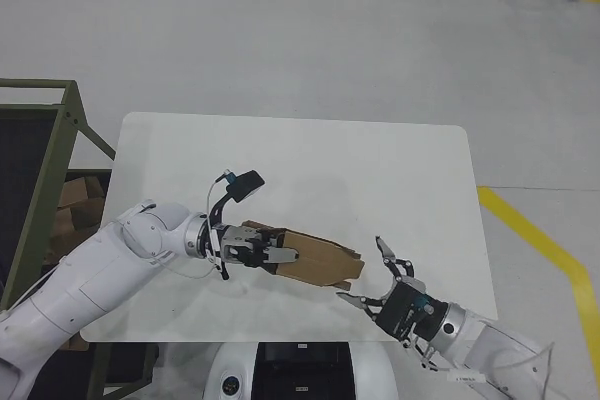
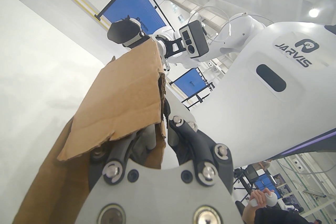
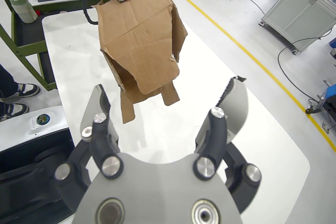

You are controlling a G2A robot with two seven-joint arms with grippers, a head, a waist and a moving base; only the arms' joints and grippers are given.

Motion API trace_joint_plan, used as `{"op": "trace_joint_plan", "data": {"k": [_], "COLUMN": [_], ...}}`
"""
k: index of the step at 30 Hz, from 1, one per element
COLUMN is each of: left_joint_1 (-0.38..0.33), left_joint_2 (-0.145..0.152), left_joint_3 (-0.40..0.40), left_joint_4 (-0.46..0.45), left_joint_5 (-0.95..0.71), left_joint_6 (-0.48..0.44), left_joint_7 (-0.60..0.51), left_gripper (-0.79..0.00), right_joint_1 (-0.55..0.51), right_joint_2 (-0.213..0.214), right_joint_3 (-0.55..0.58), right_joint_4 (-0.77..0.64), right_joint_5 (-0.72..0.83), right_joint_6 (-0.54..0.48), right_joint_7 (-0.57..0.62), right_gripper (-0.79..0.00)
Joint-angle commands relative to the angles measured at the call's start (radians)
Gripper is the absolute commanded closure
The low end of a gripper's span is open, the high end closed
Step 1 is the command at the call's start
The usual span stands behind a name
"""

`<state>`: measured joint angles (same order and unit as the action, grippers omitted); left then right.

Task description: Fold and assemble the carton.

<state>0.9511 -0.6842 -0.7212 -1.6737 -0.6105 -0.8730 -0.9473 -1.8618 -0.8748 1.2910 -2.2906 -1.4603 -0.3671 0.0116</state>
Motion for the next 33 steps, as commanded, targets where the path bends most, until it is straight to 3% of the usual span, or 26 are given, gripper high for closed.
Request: {"op": "trace_joint_plan", "data": {"k": [1,10,33], "left_joint_1": [-0.001,-0.004,-0.011], "left_joint_2": [0.0,0.0,-0.006], "left_joint_3": [0.001,0.003,0.005], "left_joint_4": [-0.001,-0.005,0.004], "left_joint_5": [-0.002,-0.004,-0.003], "left_joint_6": [0.004,0.016,0.013], "left_joint_7": [-0.004,-0.015,-0.013], "left_gripper": [0.0,0.0,0.0], "right_joint_1": [0.001,0.024,0.028], "right_joint_2": [-0.002,-0.007,-0.013], "right_joint_3": [-0.004,-0.021,-0.036], "right_joint_4": [-0.01,-0.026,-0.03], "right_joint_5": [-0.003,-0.019,-0.065], "right_joint_6": [0.01,-0.016,-0.105], "right_joint_7": [0.021,0.065,-0.008], "right_gripper": [-0.363,-0.329,-0.299]}}
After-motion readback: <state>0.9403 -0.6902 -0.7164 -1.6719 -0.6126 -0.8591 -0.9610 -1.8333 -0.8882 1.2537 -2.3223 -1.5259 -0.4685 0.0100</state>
